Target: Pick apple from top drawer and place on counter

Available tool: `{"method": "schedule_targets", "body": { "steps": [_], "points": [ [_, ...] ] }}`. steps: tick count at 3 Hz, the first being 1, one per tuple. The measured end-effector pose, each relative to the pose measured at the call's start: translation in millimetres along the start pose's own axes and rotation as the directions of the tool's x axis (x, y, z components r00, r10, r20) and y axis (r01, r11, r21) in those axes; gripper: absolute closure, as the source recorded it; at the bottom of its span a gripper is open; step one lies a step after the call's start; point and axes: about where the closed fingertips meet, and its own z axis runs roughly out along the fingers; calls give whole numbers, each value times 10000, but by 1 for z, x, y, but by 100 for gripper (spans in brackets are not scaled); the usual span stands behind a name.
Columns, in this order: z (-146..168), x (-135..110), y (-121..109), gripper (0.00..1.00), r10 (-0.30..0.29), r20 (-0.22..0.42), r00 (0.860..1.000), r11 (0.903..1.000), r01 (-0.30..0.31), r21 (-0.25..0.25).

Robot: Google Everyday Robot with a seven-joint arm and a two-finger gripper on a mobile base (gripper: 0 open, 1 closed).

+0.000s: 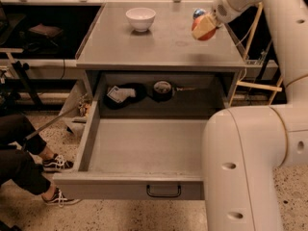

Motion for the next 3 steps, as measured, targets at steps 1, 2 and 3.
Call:
{"method": "schedule_targets", "body": {
  "steps": [1,2,3],
  "points": [
    [33,23,5,100,42,-859,9963,9997,-63,-248],
    [35,25,6,82,46,-901,9959,9996,-72,-280],
    [35,25,6,58,46,-902,9959,9996,-72,-281]
  ]
}}
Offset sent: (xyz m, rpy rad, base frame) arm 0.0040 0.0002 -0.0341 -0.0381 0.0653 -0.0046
